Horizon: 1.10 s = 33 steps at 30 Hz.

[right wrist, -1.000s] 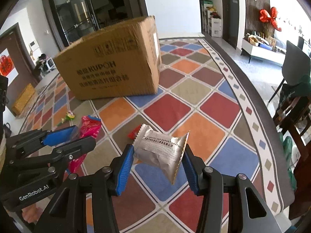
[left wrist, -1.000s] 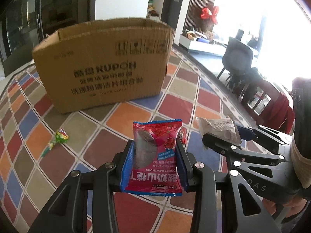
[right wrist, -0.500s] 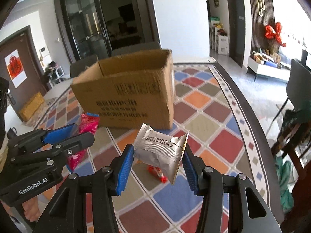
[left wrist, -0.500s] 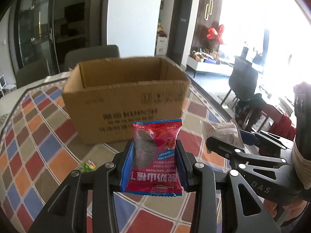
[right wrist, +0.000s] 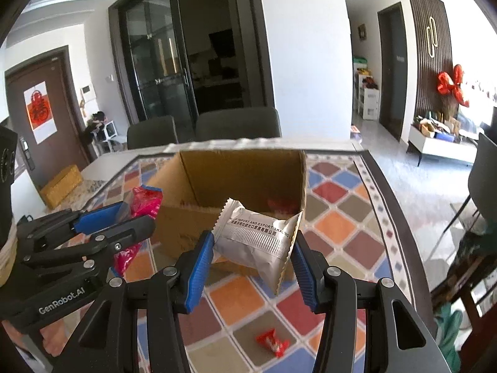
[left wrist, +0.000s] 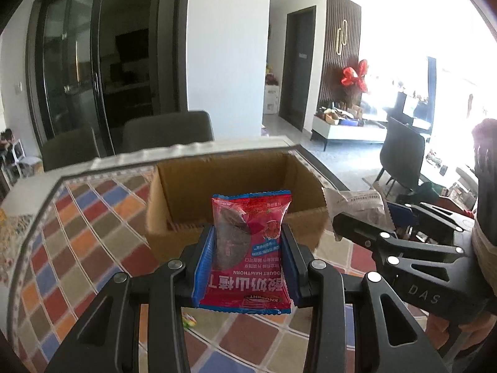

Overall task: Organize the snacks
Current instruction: 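Carry the milk candy bag and white foil packet over the box and release both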

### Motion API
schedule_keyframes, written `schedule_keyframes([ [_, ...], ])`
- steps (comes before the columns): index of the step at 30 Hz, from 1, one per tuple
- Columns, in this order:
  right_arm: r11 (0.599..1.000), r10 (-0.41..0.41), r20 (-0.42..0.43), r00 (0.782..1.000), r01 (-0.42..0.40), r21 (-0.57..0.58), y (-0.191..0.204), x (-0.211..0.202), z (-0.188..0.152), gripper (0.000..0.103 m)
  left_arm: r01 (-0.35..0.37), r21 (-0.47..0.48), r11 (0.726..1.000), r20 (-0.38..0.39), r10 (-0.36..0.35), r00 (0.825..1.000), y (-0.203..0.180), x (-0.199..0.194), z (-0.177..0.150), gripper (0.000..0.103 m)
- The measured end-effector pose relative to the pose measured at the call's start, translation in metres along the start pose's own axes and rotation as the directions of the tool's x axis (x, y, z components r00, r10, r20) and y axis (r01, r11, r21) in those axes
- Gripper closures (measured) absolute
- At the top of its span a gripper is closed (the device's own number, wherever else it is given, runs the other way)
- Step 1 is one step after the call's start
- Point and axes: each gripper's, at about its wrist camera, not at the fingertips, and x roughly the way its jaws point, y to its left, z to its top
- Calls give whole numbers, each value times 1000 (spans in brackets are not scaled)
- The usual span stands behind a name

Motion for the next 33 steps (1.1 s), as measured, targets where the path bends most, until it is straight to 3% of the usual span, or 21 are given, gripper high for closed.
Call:
schedule_keyframes([
  [13,999,9,-2,1000,-9,-44,9,34,47,52,-36,55,998,17,36,999,26,26,44,63],
  [26,998,-18,-71,997,14,-56,7,82,63,51,-38,68,997,-78,44,996,43,79,58,62],
  [30,996,-58,-90,994,52,-72,9,95,65,38,-60,54,997,-82,64,995,47,83,56,53],
  [33,995,-81,-87,993,75,-69,7,93,63,37,-56,54,997,-77,60,995,49,76,54,51],
])
